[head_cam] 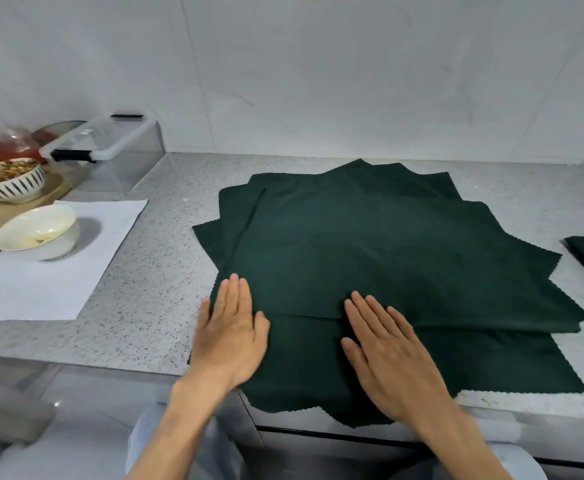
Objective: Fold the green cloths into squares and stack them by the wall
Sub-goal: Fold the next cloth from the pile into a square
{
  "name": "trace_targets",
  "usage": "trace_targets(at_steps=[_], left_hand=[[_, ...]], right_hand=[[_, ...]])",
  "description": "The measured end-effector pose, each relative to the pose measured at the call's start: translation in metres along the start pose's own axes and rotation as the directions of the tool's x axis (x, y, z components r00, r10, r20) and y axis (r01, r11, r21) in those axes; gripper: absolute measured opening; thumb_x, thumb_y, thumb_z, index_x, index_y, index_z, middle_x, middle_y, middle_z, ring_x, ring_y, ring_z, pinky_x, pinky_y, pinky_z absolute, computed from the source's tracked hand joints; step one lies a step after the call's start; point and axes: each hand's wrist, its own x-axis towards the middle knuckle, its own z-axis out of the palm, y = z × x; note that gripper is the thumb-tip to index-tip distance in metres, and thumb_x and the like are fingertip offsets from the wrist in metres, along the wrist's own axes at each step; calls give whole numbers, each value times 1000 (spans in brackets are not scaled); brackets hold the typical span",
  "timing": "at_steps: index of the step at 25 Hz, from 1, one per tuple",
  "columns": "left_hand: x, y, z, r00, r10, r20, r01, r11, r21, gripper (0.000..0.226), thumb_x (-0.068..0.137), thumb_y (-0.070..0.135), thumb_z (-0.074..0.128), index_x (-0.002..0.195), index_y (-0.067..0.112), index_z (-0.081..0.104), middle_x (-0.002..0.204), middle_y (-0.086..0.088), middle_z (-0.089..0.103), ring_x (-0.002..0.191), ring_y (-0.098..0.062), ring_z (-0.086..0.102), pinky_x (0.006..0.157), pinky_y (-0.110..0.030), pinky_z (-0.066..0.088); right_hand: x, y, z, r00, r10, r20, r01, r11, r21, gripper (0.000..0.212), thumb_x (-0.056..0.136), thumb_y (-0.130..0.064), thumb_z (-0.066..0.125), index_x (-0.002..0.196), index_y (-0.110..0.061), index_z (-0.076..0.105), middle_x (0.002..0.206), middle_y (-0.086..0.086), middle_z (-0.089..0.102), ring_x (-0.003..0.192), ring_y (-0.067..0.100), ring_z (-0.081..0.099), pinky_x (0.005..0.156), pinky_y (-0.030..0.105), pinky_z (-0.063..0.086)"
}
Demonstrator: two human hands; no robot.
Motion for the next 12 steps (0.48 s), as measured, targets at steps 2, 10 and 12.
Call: trace_targets(at_steps=[2,10,12], left_hand=[[7,0,-18,999,-17,35,13,993,118,66,102,41,11,155,7,-7,164,-8,-12,151,-19,-10,122,-44,-6],[25,88,14,912,410,-6,-409,911,41,75,88,53,-15,155,20,-12,162,9,-18,148,-8,-18,122,-37,-8],[26,85,14,918,396,22,-396,918,0,63,98,48,-3,154,22,-14,160,12,-21,147,-6,-21,122,-37,-8]], right_hand=[[2,0,-2,1000,2,6,-2,1000,-7,61,103,-46,15,150,-13,36,157,0,33,146,17,28,113,36,16],[-12,33,-10,985,164,48,-166,985,37,60,101,-43,21,144,-9,46,150,5,44,139,24,41,113,35,19],[-30,84,-20,956,289,51,-289,957,-6,69,102,-46,10,145,-4,43,151,11,42,139,28,42,115,37,24]])
